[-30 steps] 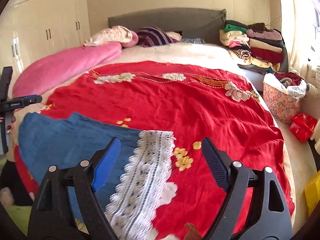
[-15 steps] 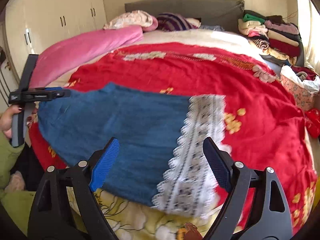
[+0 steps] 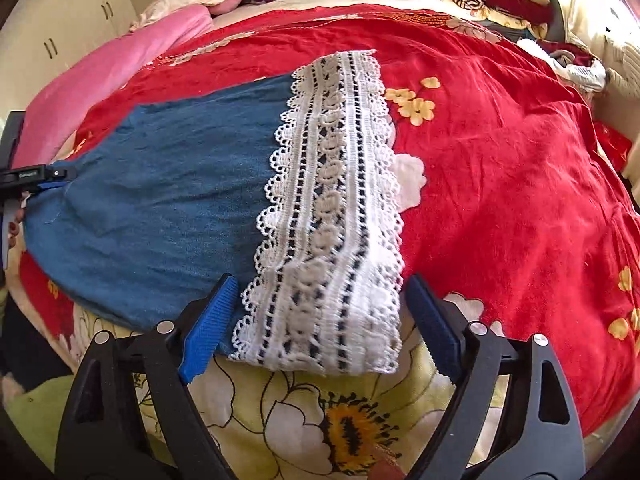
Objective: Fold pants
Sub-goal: 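Lower the lace hem onto the pants and open the right tool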
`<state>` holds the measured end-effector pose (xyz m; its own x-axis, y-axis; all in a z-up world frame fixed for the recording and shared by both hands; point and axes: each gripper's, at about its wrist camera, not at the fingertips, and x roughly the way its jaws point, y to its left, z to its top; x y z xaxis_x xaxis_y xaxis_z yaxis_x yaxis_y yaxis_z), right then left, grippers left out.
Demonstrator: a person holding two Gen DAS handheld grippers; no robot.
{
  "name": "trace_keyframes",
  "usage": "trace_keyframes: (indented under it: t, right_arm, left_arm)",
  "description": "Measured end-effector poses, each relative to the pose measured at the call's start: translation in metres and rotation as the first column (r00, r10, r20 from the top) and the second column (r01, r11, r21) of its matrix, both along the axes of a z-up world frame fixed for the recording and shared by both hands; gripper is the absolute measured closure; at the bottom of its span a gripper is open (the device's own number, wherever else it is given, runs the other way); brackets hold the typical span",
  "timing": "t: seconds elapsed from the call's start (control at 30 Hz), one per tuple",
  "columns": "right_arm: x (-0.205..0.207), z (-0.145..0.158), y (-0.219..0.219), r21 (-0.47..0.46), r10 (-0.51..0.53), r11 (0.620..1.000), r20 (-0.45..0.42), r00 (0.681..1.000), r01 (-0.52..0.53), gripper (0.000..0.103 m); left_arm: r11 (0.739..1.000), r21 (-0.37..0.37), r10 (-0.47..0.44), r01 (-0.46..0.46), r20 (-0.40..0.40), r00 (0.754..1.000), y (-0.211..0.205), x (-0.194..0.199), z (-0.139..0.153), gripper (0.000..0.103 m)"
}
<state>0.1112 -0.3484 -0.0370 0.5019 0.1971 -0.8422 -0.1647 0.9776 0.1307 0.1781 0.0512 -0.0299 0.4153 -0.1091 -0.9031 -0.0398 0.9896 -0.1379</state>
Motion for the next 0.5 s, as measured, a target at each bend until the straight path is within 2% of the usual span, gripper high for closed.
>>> trace_keyframes:
  t: [0.13, 0.33, 0.5]
  right_arm:
    - [-0.002, -0.002, -0.001, -0.013, -0.014, 1.0, -0.003, 1.0, 0.014, 0.024]
    - [0.004, -0.006, 0.008, -0.035, -0.043, 0.998, 0.011, 0.999, 0.043, 0.015]
    - [-0.005, -0.005, 0.003, -0.003, -0.032, 0.999, 0.051, 0.998, 0.032, 0.016]
  left_arm:
    - [0.999, 0.037, -0.037, 0.037, -0.002, 0.999, -0.008, 0.004, -0.006, 0.016]
    - [0.994, 0.068, -0.094, 0.091, 0.035, 0.995, -0.012, -0.001, -0.009, 0.012]
    - [0.996, 0.059, -0.078, 0.072, 0.101, 0.992, -0.013, -0.008, 0.0, 0.011]
